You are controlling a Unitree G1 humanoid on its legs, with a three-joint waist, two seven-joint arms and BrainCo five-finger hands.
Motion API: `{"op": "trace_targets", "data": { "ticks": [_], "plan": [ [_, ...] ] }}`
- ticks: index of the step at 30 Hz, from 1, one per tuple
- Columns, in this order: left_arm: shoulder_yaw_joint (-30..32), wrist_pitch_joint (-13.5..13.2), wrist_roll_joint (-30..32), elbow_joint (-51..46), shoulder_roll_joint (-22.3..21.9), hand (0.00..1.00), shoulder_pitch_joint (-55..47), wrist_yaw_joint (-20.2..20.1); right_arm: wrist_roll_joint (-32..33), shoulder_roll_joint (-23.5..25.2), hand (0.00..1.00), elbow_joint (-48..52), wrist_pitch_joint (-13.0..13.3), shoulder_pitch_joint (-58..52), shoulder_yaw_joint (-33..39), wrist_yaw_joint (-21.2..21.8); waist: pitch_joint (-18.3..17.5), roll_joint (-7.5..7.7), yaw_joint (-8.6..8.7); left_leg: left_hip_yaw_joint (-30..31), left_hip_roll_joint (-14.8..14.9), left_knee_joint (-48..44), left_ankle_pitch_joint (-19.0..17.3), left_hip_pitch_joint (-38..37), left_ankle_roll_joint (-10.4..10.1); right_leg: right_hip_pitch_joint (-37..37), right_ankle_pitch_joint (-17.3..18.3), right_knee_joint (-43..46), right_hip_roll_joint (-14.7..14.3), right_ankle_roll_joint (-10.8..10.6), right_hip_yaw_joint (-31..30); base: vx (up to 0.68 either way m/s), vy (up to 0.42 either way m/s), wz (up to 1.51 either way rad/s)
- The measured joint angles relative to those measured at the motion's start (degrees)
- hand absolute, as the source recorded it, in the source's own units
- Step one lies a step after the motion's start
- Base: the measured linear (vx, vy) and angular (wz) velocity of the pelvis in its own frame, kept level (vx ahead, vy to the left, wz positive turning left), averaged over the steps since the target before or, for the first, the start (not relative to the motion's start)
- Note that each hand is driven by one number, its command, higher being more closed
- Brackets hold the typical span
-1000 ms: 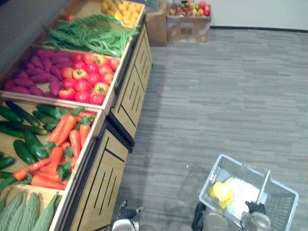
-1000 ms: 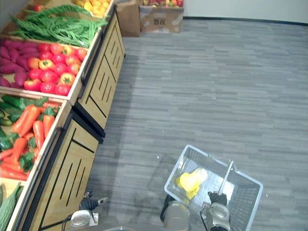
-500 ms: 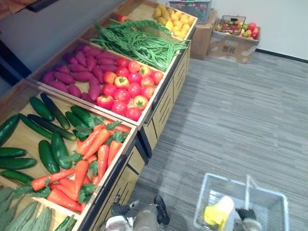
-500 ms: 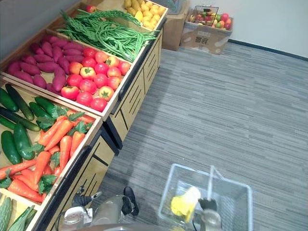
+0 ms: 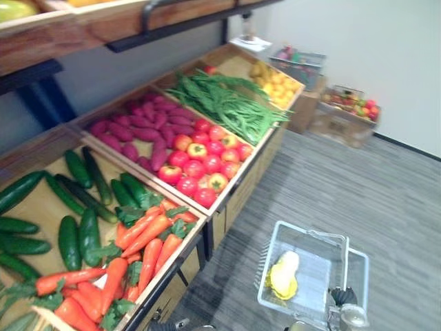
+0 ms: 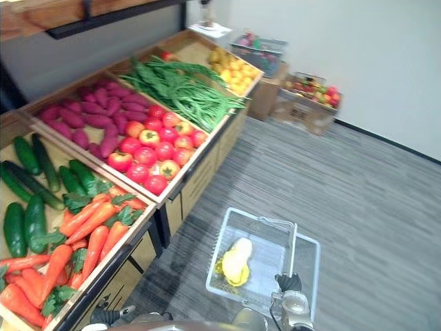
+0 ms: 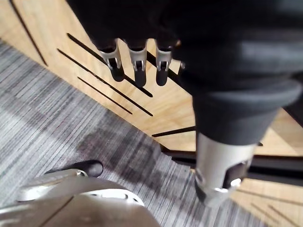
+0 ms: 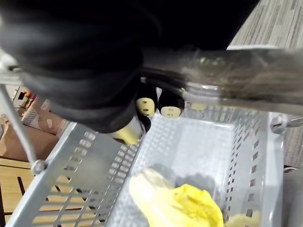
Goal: Pick vegetable in the basket
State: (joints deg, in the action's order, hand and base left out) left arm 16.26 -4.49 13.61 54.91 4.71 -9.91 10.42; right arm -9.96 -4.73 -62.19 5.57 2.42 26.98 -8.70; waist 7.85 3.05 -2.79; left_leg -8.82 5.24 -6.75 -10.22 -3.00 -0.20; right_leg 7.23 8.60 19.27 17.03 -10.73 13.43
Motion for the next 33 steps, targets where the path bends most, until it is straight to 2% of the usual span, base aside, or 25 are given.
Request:
{"op": "trace_targets", "data": {
  "ticks": [1,3,5,6,7,8,9,10,11,12,13,14,16,17,18,19,23,26,30,32,33],
  "plan": [
    [0.79,0.00,-0.10,0.00,-0.12,0.00,0.08,-0.05,0.51,-0.07,1.00,-0.03,-0.16,0.05,2.93,-0.19,-0.06,-0.91,-0.38,3.63,1.47,-1.14,-1.16,0.01,-1.52,0.26,-2.16,-4.81,-0.95,0.14,-2.58,0.35,-0.319,1.42],
    [2.81,-0.15,-1.68,-0.06,-0.42,0.00,0.07,-0.05,1.04,-0.67,1.00,0.12,-0.46,-0.53,4.91,-0.64,-0.19,-1.16,-0.50,9.43,3.49,-2.56,-2.89,0.10,-4.12,0.50,-4.90,-9.04,-1.78,0.00,-5.40,0.36,-0.402,1.57],
    [4.44,-0.35,-2.27,-0.05,-0.38,0.00,-0.57,-0.11,1.53,-0.60,1.00,0.58,-0.81,-1.62,7.05,-0.64,-0.97,0.34,-0.36,15.09,4.14,-2.81,-3.73,0.97,-7.06,0.79,-7.52,-10.26,-1.85,-0.22,-8.71,0.31,-0.510,1.67],
    [4.78,-0.34,-2.27,0.30,0.46,0.00,-0.66,-0.25,1.48,-0.72,1.00,0.12,-1.41,-3.25,9.35,-0.68,-2.06,2.48,-0.31,19.25,3.70,-2.38,-4.02,1.53,-9.44,0.77,-7.28,-9.01,-1.50,-3.76,-9.94,0.40,-0.643,1.86],
    [5.13,-0.27,-2.42,1.92,-2.87,0.00,-0.94,-1.23,1.46,-3.29,1.00,-1.17,-1.76,-3.79,11.71,-0.64,-3.36,-1.11,-0.62,21.83,7.32,-1.94,-1.12,3.55,-9.82,1.34,-3.38,-4.41,-3.99,-0.96,-5.42,0.40,-0.582,1.61],
    [5.74,-0.41,-2.55,1.82,-2.94,0.00,-1.17,-1.19,1.47,-3.46,1.00,-1.18,-1.76,-3.95,12.34,-0.71,-3.63,-1.13,-0.64,21.79,7.38,-1.45,-0.07,4.01,-9.84,1.67,-1.87,-3.69,-4.10,-0.78,-5.16,0.37,-0.478,1.28],
    [6.52,-0.35,-3.71,2.08,-3.70,0.00,-1.56,-1.24,1.46,-4.90,1.00,-1.34,-1.94,-3.90,13.79,-0.73,-3.62,-2.95,-0.56,21.99,8.97,0.90,4.19,3.90,-11.20,2.56,0.59,-0.19,-4.60,0.70,-2.18,0.22,-0.305,1.01],
    [6.79,-0.29,-4.19,2.09,-4.37,0.00,-1.85,-1.19,1.45,-6.09,1.00,-1.57,-2.27,-3.78,14.97,-0.52,-3.79,-4.26,-0.36,21.84,10.56,3.71,8.25,4.52,-11.20,2.39,1.64,0.98,-4.91,1.98,0.90,0.24,-0.361,1.09],
    [6.79,-0.29,-4.52,2.11,-4.53,0.00,-1.87,-1.20,1.47,-6.10,1.00,-1.61,-2.42,-3.60,15.61,-0.59,-3.77,-4.47,-0.30,21.06,10.94,4.49,10.36,5.18,-10.95,2.17,1.99,0.89,-5.08,2.63,2.34,0.19,-0.338,1.13],
    [6.57,-0.28,-4.54,2.18,-4.76,0.00,-1.75,-1.32,1.46,-5.71,1.00,-1.73,-2.51,-3.67,16.40,-0.62,-3.68,-4.42,0.23,17.55,11.41,4.80,14.23,6.94,-10.17,0.94,2.52,0.09,-5.29,3.65,5.58,0.22,-0.371,1.22],
    [6.36,-0.27,-4.53,2.23,-4.71,0.00,-1.82,-1.27,1.66,-5.14,1.00,-1.79,-2.79,-3.66,17.51,-0.71,-3.56,-4.23,1.21,11.67,11.67,4.74,16.38,7.79,-9.38,-1.06,3.00,-1.07,-5.48,4.51,8.90,0.17,-0.298,1.22],
    [6.07,-0.26,-4.53,2.22,-4.54,0.00,-1.89,-1.24,2.02,-4.94,1.00,-1.91,-2.92,-3.76,17.77,-0.77,-3.47,-4.07,1.36,7.50,11.75,4.71,17.05,7.83,-8.57,-2.04,3.19,-1.69,-5.49,4.84,10.32,0.14,-0.216,0.96],
    [4.23,-0.24,-4.45,2.21,-3.78,0.00,-1.86,-1.35,2.29,-5.19,1.00,-3.29,-3.04,-3.79,17.71,-0.80,-3.49,-3.96,1.89,-8.67,11.36,4.50,17.69,7.76,-7.46,-4.59,3.23,-4.27,-5.33,4.92,14.18,0.09,-0.117,0.79],
    [4.12,-0.24,-4.40,2.21,-3.66,0.00,-1.81,-1.37,2.52,-5.20,1.00,-3.47,-3.05,-3.70,17.62,-0.78,-3.49,-3.96,2.36,-14.39,10.87,4.47,17.52,7.83,-6.76,-5.23,3.23,-4.90,-5.10,4.91,15.63,0.06,-0.010,0.83],
    [4.01,-0.15,-4.37,2.29,-3.52,0.00,-1.82,-1.37,2.73,-5.13,1.00,-3.48,-3.10,-3.76,17.53,-0.76,-3.49,-3.95,2.69,-19.29,10.22,4.51,16.88,7.82,-5.56,-5.92,3.24,-5.42,-4.58,4.86,17.42,0.03,0.072,0.75],
    [3.97,0.10,-4.35,2.37,-3.43,0.00,-1.79,-1.39,2.84,-5.13,1.00,-3.49,-3.25,-3.97,17.54,-0.77,-3.45,-3.88,2.78,-20.94,9.39,4.78,16.44,7.77,-4.92,-6.85,3.18,-5.94,-3.99,4.61,18.74,0.02,0.079,0.63],
    [4.00,0.17,-3.46,3.34,-3.14,0.00,-1.39,-1.49,3.18,-4.67,1.00,-3.52,-3.64,-4.07,17.43,-0.66,-3.33,-3.66,2.79,-18.34,5.51,9.13,16.44,7.71,-4.70,-9.31,1.58,-8.27,-2.74,2.00,21.88,0.05,0.134,0.55],
    [4.45,0.20,-3.32,3.83,-1.67,0.00,-0.81,-1.66,3.14,-2.88,1.00,-3.59,-3.59,-2.83,16.99,-0.75,-1.96,-2.43,2.67,-15.80,3.32,12.34,18.33,7.67,-4.28,-10.55,1.05,-9.43,-1.95,1.21,24.06,0.04,0.154,0.51],
    [4.92,0.22,-3.33,5.21,-0.81,0.00,-0.29,-1.61,3.07,-1.19,1.00,-2.87,-3.49,-2.25,14.67,-0.69,-0.01,-0.51,2.47,-12.95,2.29,12.79,18.28,7.90,-4.24,-12.62,0.72,-9.92,-1.79,1.68,25.19,0.01,0.062,0.42],
    [4.80,0.22,-3.33,6.36,-0.56,0.00,0.51,-1.62,3.05,-0.92,1.00,-2.73,-3.48,-2.46,13.24,-0.72,0.13,-0.31,2.42,-12.01,1.57,12.80,16.70,7.80,-4.04,-13.95,0.31,-10.61,-1.57,2.32,26.14,0.03,0.059,0.44],
    [4.25,0.37,-3.32,6.74,-0.56,0.00,0.85,-1.54,3.04,-0.91,1.00,-2.14,-3.38,-2.47,11.94,-0.66,0.32,-0.05,2.60,-11.61,0.99,12.79,15.90,7.68,-3.59,-14.19,-0.32,-9.68,-0.87,3.32,26.50,0.05,0.098,0.25]
  ]
}}
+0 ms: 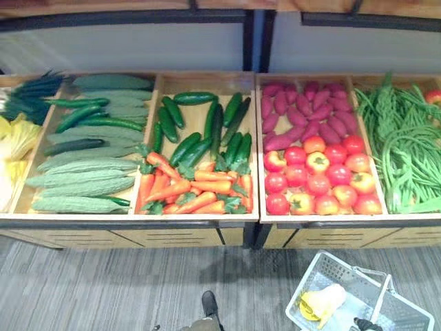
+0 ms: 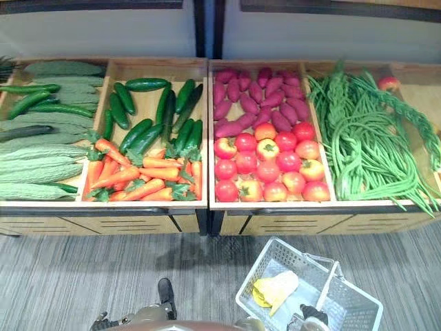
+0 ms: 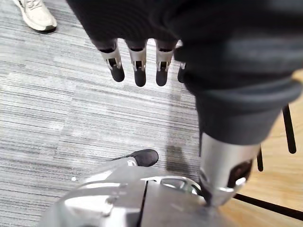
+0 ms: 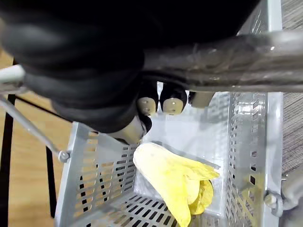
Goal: Pick vegetable in the basket
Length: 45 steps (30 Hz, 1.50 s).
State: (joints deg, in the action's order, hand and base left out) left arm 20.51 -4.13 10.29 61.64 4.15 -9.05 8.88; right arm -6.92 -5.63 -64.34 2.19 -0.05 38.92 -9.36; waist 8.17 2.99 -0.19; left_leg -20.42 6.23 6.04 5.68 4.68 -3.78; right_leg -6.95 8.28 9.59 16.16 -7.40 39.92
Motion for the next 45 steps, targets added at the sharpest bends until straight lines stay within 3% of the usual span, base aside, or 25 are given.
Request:
{"op": "trace_targets", "data": {
  "ticks": [2,4,6,9,11,13,14,16,18,21,23,26,28,33,37,45],
  "plan": [
    [-1.11,0.32,0.02,-0.08,0.21,0.00,0.44,0.02,0.00,-0.12,1.00,0.72,0.27,0.03,-1.52,-0.06,0.12,-0.45,0.24,0.46,-0.36,-0.01,-0.65,-0.26,0.32,0.98,-0.78,3.61,1.34,1.23,-0.79,0.08,0.132,0.17],
    [-2.13,0.44,0.02,-0.70,1.91,0.00,0.88,0.83,0.02,0.12,1.00,1.28,0.94,1.23,-3.86,-0.10,0.37,0.12,0.05,0.06,-0.62,-0.03,-1.68,-1.92,0.57,5.19,-1.74,14.08,4.98,2.68,-5.55,0.13,0.141,-0.12],
    [-1.98,0.48,0.02,-2.82,3.91,0.00,0.93,2.63,0.01,1.30,1.00,2.84,1.43,1.66,-5.87,-0.23,0.76,1.56,0.02,0.34,-0.36,-0.39,-1.90,-2.77,0.45,8.90,-4.33,20.98,6.14,4.26,-10.14,0.15,0.077,-0.06],
    [-0.47,0.36,0.02,-5.93,6.50,0.00,2.73,6.16,-0.03,2.21,1.00,2.58,1.92,1.80,-7.54,-0.50,1.03,1.89,-0.20,1.07,2.12,-0.44,-1.56,-3.07,0.62,10.27,-0.47,16.80,2.16,1.17,-14.83,0.16,-0.021,0.09],
    [1.19,0.31,0.00,-9.23,7.29,0.00,4.86,8.69,-0.53,2.36,1.00,1.51,2.22,1.39,-8.49,-0.58,1.13,1.73,-0.05,2.46,3.10,-0.45,-1.02,-3.01,-0.25,10.58,-0.59,6.99,-1.37,0.79,-17.59,0.12,-0.127,0.19],
    [2.22,-0.51,0.03,-12.58,7.44,0.00,5.70,10.49,-0.48,2.27,1.00,0.71,2.15,1.04,-8.19,-1.51,1.03,2.70,0.00,3.21,1.96,-0.44,-0.60,-2.78,-0.95,9.71,-3.12,-0.25,-2.09,-1.31,-18.26,0.07,-0.166,0.34],
    [2.47,-0.86,0.11,-14.95,5.91,0.00,6.34,12.21,-0.49,1.19,1.00,-0.11,2.06,0.47,-7.55,-1.99,1.08,1.50,0.01,3.89,2.60,-0.40,-0.28,-2.77,-1.91,8.18,-2.33,-1.61,-2.96,-1.96,-17.38,0.06,-0.193,0.25],
    [2.75,-0.99,0.36,-19.91,3.99,0.00,5.12,14.13,-0.48,-0.52,1.00,-0.15,2.20,-0.25,-7.18,-2.10,0.91,-0.89,-0.09,3.87,4.20,-0.40,-0.03,-2.73,-2.28,7.97,-2.01,-2.21,-4.80,-1.40,-16.78,0.04,-0.164,0.02],
    [2.76,-1.16,2.65,-25.24,3.20,0.00,3.68,15.95,-0.38,-1.27,1.00,-0.14,2.10,-1.01,-6.46,-2.10,0.32,-1.97,-0.17,3.99,5.34,-0.40,0.18,-2.67,-2.62,7.54,-1.63,-2.87,-6.28,-0.75,-16.31,0.04,-0.149,0.07],
    [2.71,-2.82,7.08,-33.69,3.63,0.00,2.65,17.70,-0.18,-1.19,1.00,-0.12,2.18,-2.19,-5.07,-2.11,-0.51,-2.87,-0.19,4.99,5.95,-0.37,0.25,-2.09,-2.74,6.72,-1.31,-3.59,-7.17,-0.27,-14.86,0.03,-0.069,0.21],
    [2.08,-3.03,9.32,-38.36,4.85,0.00,2.25,17.79,0.08,-1.22,1.00,-0.09,2.19,-2.36,-4.88,-2.09,-0.51,-2.64,-0.17,5.37,5.80,-0.34,0.35,-1.65,-2.92,6.79,-1.31,-3.63,-7.22,-0.26,-14.52,0.02,-0.008,0.15],
    [-0.19,-3.39,14.56,-46.54,9.08,0.00,0.77,17.42,0.06,-0.87,1.00,-0.11,2.19,-2.48,-4.46,-1.71,-1.07,-1.30,-0.28,5.24,5.14,-0.35,0.30,-1.51,-3.02,6.74,-1.38,-4.00,-6.61,-0.34,-14.60,0.01,0.033,0.04],
    [-0.55,-5.17,17.90,-52.42,12.47,0.00,0.27,17.10,0.05,-0.78,1.00,-0.10,2.20,-2.56,-4.12,-1.51,-1.52,-0.69,-0.26,4.84,4.65,-0.27,0.29,-1.44,-3.02,6.69,-1.85,-4.75,-6.25,-0.51,-14.88,0.00,0.040,-0.03],
    [-1.30,-7.55,23.00,-55.42,21.85,0.00,0.30,16.73,0.05,-1.26,1.00,0.38,2.21,-2.48,-2.60,-1.23,-2.18,-1.96,-0.19,2.70,4.34,-0.08,0.29,-1.71,-3.02,6.69,-3.73,-7.07,-6.32,-0.44,-16.50,-0.02,0.024,-0.18],
    [-3.63,-10.89,26.64,-56.58,28.73,0.00,0.70,15.35,0.02,-3.10,1.00,0.44,2.20,-2.56,-0.80,-0.30,-2.78,-3.61,0.18,1.94,4.36,-0.03,-0.12,-1.90,-3.24,6.83,-4.29,-7.68,-6.41,-0.53,-17.34,-0.03,0.006,-0.11],
    [-14.04,-13.62,27.05,-54.49,39.59,0.00,3.64,10.00,-1.79,-4.28,1.00,0.72,2.19,-2.95,-0.53,0.08,-2.85,-4.04,0.25,-0.08,4.47,-0.03,-0.32,-2.41,-3.39,6.82,-5.62,-9.44,-6.73,-0.45,-19.09,0.00,0.002,-0.12]
  ]
}}
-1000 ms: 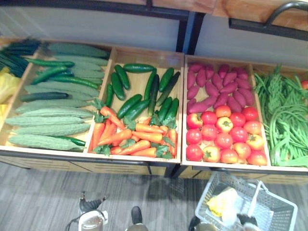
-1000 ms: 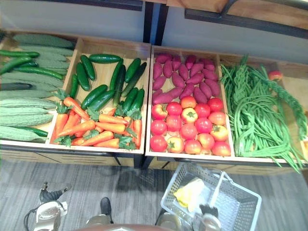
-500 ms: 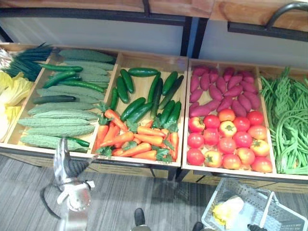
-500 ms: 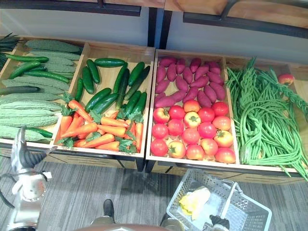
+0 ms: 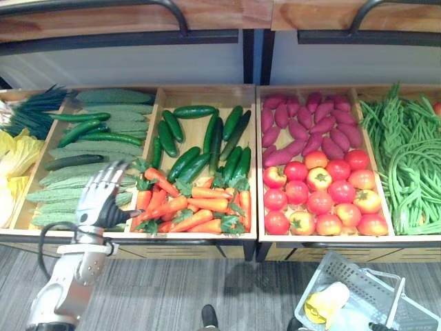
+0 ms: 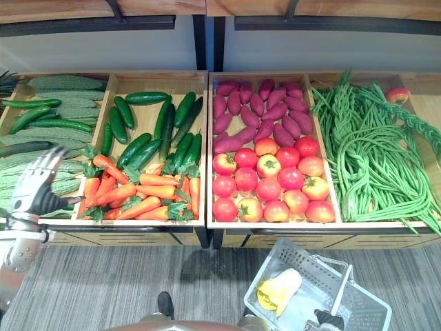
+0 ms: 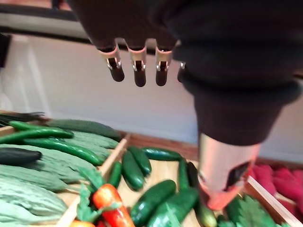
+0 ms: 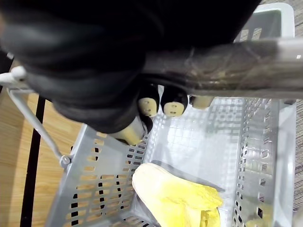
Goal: Pick vegetable in the basket
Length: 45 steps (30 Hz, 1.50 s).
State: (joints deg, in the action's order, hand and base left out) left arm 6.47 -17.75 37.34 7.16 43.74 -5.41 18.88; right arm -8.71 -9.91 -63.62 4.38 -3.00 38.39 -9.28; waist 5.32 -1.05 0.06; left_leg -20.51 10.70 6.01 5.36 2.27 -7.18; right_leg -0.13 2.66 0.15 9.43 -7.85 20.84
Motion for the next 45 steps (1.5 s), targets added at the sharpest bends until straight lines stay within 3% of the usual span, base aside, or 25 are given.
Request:
{"op": "trace_targets", "data": {
  "ticks": [4,8,15,27,33,45],
  "plan": [
    [-9.68,-1.57,-0.02,2.88,3.06,0.00,2.77,-6.02,-0.72,-0.16,1.00,2.12,-0.01,-0.41,-0.62,0.33,0.19,-0.98,0.04,-3.13,0.08,0.00,0.01,-1.12,-0.02,0.49,-0.45,0.10,0.04,0.14,-2.48,0.00,0.003,-0.25],
    [-14.71,-3.01,-0.03,4.19,3.03,0.00,5.47,-7.90,-1.52,-0.56,1.00,3.35,0.03,-0.78,-0.82,0.64,-0.24,-1.85,0.05,-5.61,0.48,-0.01,0.08,-0.26,-0.01,2.69,-0.84,0.62,-0.26,0.29,-4.19,-0.01,-0.007,-0.24],
    [-20.74,-1.31,0.23,10.24,0.37,0.00,13.12,-7.98,-1.61,-0.54,1.00,7.85,0.90,-1.92,-5.97,0.67,-0.30,-1.64,0.46,-8.52,0.97,-0.02,0.47,1.71,0.07,6.81,-1.04,3.18,-0.27,0.59,-5.92,-0.03,-0.004,-0.11],
    [-21.71,4.46,3.99,17.12,-3.68,0.00,22.73,-6.13,-1.99,-0.25,1.00,11.79,0.89,-2.67,-8.01,0.62,0.20,-0.65,-0.12,-10.40,0.86,-0.23,0.98,4.61,0.77,11.29,-1.92,4.25,0.57,0.51,-7.85,0.01,0.011,-0.07],
    [-19.35,7.05,3.98,20.86,-5.66,0.00,26.39,-5.18,-2.02,-0.25,1.00,13.50,0.81,-1.69,-8.01,0.50,2.17,0.06,-0.19,-11.19,0.77,-0.37,1.13,5.77,0.92,13.72,-1.94,5.20,0.66,0.51,-8.82,0.04,0.006,-0.06],
    [-17.30,8.64,4.02,29.31,-9.17,0.00,30.78,-2.75,-2.00,-0.41,1.00,13.93,0.46,1.95,-7.99,-0.18,6.86,0.88,0.30,-14.89,0.95,-0.38,1.16,6.64,0.85,17.04,-3.22,4.79,-0.12,0.91,-12.21,0.05,0.000,-0.15]
  ]
}}
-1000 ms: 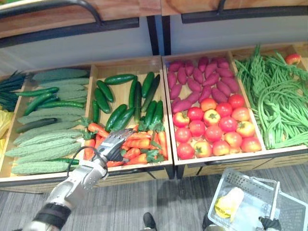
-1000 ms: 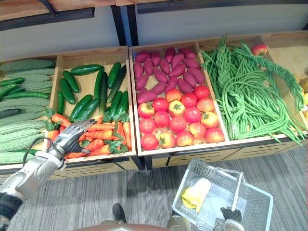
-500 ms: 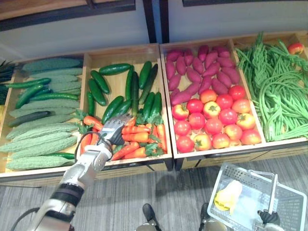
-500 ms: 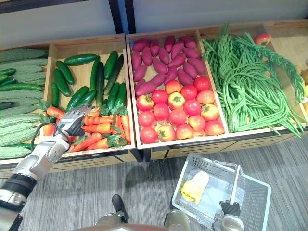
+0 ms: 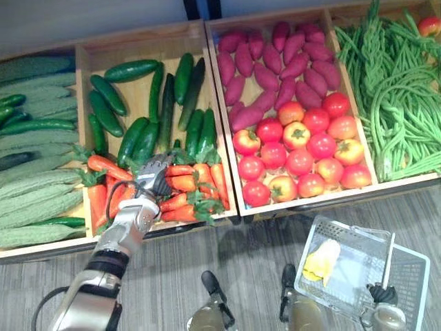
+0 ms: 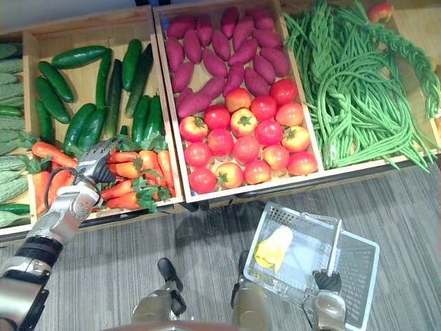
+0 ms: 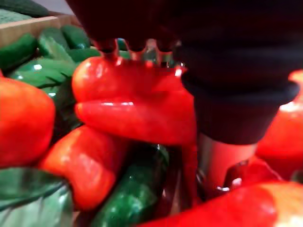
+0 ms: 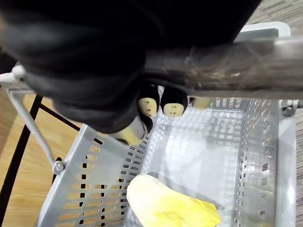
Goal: Pick vegetable in the basket
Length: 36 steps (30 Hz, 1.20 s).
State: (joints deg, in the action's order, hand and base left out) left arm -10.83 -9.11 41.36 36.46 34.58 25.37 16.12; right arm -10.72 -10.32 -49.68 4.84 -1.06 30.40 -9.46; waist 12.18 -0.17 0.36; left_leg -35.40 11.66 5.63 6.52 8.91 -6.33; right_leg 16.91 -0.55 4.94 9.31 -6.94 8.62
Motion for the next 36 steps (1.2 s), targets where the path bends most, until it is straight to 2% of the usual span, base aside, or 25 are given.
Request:
{"op": "trace_targets", "data": {
  "ticks": [1,5,14,17,21,29,32,36],
  "plan": [
    [0.47,0.14,0.00,0.16,-0.44,1.00,0.19,0.50,0.01,-0.08,1.00,-0.01,-0.01,0.00,0.02,-0.07,0.21,-0.03,-0.03,-0.09,0.01,0.00,0.00,0.03,0.00,0.00,-0.15,-0.23,-0.05,0.00,-0.10,0.05,0.000,-0.09],
    [0.97,0.37,-0.01,0.90,-0.87,1.00,0.51,1.59,0.01,-0.22,1.00,-0.02,-0.06,0.04,0.00,-0.12,0.34,-0.01,-0.18,-0.58,0.01,0.01,-0.03,0.00,-0.01,0.00,-0.78,-0.92,-0.08,-0.22,-0.78,0.03,-0.003,-0.06],
    [1.09,0.97,-0.01,2.78,-0.97,1.00,1.76,1.23,0.00,-1.32,1.00,-0.27,-0.71,0.02,-0.09,-0.12,0.48,0.16,-0.33,-1.54,-0.21,0.02,-0.02,-0.34,0.02,-0.28,-2.15,-2.10,0.07,-0.42,-1.62,0.00,0.000,-0.04],
    [1.04,0.97,0.01,3.89,-1.25,1.00,1.30,1.00,-0.04,-1.63,1.00,-0.64,-0.76,-0.07,-0.09,-0.12,0.94,0.06,-0.26,-1.49,-0.29,0.02,-0.06,-2.19,-0.02,-2.34,-2.15,-2.46,0.19,-0.44,-1.25,0.02,0.004,0.01],
    [0.90,0.93,0.63,3.38,-1.26,1.00,-0.03,0.22,-0.55,-1.77,1.00,-0.63,-0.75,-0.35,-1.11,-0.17,0.87,-0.10,0.61,-0.33,-0.48,0.02,-0.18,-3.27,-0.16,-4.48,-2.08,-3.03,0.52,-0.50,0.33,0.02,0.003,0.12],
    [2.98,0.92,2.70,-7.09,0.88,1.00,-3.19,-0.17,-1.58,-2.01,1.00,-0.75,-1.31,-1.76,1.51,-0.35,0.35,-0.67,0.69,1.93,-1.13,0.03,-0.17,-6.78,-0.14,-9.58,-1.35,-3.10,1.30,-0.81,2.83,0.03,0.011,0.16],
    [4.54,0.89,2.73,-11.93,2.09,1.00,-4.02,0.07,-3.11,-3.67,1.00,-1.72,-1.71,-2.21,3.53,-0.36,-0.99,-1.46,0.79,2.83,-1.59,0.37,-0.30,-6.83,0.01,-10.38,-1.27,-3.29,1.16,-0.81,3.75,0.00,0.004,0.14],
    [4.46,-0.05,2.77,-20.07,2.18,1.00,-7.28,0.61,-6.86,-6.91,1.00,-3.03,-2.97,-2.87,5.74,-0.32,-4.78,-1.85,0.81,2.59,-1.64,0.37,-0.33,-7.95,0.01,-11.46,-1.31,-3.72,1.01,-0.80,3.41,0.04,0.002,-0.03]
  ]
}}
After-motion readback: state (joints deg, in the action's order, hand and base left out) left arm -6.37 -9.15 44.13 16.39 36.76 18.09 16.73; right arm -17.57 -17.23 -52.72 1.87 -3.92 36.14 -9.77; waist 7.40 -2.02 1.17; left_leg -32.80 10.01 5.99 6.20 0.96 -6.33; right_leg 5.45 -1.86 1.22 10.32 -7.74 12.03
